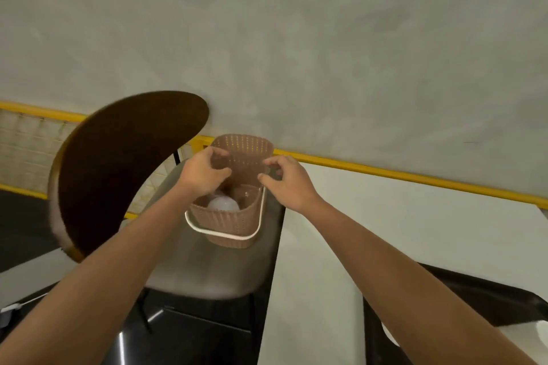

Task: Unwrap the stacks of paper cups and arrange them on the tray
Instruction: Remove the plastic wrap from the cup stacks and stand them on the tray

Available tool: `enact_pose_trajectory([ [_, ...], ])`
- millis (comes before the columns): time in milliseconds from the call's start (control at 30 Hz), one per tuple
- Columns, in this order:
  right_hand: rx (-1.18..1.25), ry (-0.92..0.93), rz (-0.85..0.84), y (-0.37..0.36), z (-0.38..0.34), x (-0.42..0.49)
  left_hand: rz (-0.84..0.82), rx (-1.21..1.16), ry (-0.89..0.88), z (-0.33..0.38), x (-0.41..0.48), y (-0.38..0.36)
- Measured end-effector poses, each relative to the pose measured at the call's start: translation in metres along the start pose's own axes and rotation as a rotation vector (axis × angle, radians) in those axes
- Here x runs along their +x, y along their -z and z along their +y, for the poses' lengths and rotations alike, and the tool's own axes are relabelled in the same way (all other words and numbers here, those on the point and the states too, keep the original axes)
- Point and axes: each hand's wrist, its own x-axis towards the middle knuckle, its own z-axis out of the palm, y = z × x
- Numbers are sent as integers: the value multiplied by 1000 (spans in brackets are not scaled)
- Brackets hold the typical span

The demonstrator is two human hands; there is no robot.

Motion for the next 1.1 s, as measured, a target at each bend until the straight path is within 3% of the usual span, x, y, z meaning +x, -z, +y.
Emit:
enact_pose_trajectory([
  [500,-291,62,-59,-44,29,46,-795,768,31,-45,86,-67],
  [1100,-270,21,-74,-55,38,40,-1061,810,273,-61,96,-93],
])
